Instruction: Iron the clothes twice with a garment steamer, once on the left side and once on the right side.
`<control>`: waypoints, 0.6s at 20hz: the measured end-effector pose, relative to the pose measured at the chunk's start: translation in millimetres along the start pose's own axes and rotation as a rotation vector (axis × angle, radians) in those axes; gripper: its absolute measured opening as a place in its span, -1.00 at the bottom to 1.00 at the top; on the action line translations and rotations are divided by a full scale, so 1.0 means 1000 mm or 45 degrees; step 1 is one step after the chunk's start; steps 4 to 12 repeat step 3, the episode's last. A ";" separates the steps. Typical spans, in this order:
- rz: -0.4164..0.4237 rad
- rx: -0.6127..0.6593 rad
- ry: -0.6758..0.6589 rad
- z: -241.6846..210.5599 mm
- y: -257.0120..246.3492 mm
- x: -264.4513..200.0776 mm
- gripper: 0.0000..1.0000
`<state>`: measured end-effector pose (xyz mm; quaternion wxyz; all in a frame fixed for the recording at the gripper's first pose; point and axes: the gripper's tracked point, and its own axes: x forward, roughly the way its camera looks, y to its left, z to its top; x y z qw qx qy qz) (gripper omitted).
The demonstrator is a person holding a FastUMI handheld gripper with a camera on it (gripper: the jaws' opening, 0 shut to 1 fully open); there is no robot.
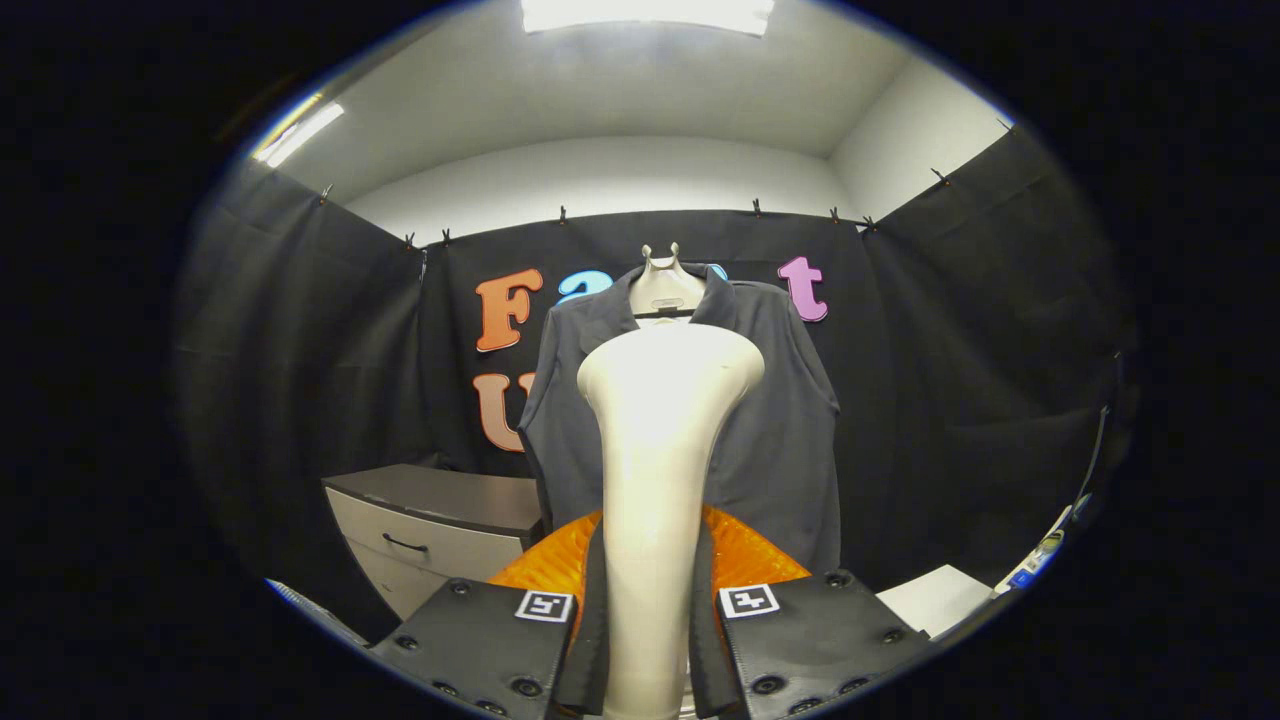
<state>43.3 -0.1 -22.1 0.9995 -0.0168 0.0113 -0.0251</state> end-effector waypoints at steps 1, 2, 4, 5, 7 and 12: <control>0.003 0.002 -0.001 0.000 0.001 0.000 -0.21; 0.003 0.001 -0.001 0.000 0.001 0.000 -0.21; 0.003 0.000 0.000 0.000 0.002 0.000 -0.22; 0.003 0.000 0.000 0.000 0.002 0.000 -0.22; 0.003 0.000 0.000 0.000 0.002 0.000 -0.22; 0.003 0.000 0.000 0.000 0.002 0.000 -0.22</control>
